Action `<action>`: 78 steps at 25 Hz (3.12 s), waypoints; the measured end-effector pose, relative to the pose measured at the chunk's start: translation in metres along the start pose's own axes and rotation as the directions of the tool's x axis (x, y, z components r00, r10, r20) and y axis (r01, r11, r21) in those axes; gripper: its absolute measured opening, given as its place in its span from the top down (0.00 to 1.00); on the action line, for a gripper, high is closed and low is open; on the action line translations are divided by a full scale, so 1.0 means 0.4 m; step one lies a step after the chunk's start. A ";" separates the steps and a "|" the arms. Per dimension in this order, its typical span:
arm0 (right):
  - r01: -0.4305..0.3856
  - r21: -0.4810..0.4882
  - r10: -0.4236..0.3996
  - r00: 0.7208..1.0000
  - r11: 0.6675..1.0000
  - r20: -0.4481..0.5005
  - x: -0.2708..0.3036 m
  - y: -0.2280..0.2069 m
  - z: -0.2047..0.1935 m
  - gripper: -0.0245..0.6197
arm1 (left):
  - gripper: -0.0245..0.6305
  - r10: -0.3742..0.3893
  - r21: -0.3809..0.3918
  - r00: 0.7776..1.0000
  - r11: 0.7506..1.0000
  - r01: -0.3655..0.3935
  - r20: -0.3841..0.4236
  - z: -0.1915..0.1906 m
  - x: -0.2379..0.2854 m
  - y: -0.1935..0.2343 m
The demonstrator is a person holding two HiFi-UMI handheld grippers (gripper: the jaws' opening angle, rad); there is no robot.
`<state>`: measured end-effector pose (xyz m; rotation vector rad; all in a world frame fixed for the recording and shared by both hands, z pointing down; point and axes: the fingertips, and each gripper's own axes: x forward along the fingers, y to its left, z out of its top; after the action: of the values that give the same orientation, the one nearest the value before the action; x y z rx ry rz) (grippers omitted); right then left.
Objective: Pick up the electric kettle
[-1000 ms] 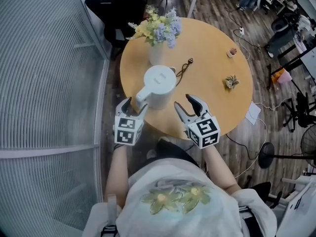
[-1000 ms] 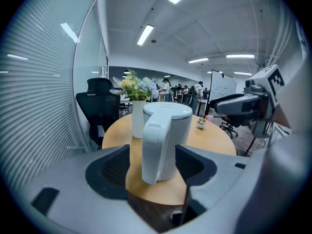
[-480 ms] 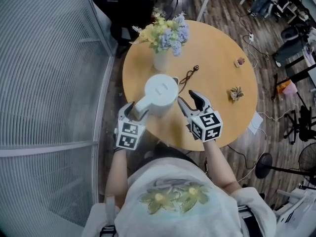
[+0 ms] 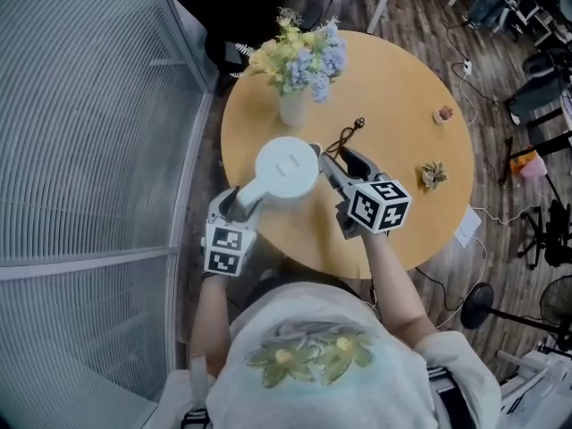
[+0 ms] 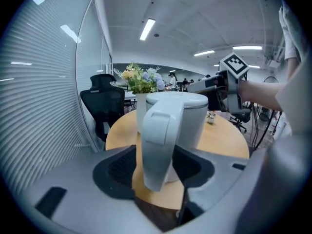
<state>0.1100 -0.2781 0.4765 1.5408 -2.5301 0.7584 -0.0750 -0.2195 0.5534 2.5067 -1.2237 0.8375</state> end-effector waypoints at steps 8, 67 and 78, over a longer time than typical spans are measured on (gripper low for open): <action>-0.080 0.105 0.080 0.997 0.991 0.009 0.049 -0.013 0.009 0.65 | 0.72 0.040 -0.021 0.999 0.999 -0.040 0.017 0.001 0.007 0.001; -0.207 0.382 0.202 0.978 0.901 0.053 0.054 0.041 0.059 0.87 | 0.73 0.093 -0.029 0.987 0.996 -0.090 0.128 0.092 -0.034 0.061; -0.225 0.376 0.211 0.974 0.899 0.079 0.047 0.058 0.095 0.86 | 0.73 0.104 -0.031 0.982 0.994 -0.100 0.160 0.122 -0.049 0.073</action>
<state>0.0879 -0.3018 0.4406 1.3794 -2.7346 1.3383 -0.0881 -0.2461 0.5013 2.5540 -1.4151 0.6492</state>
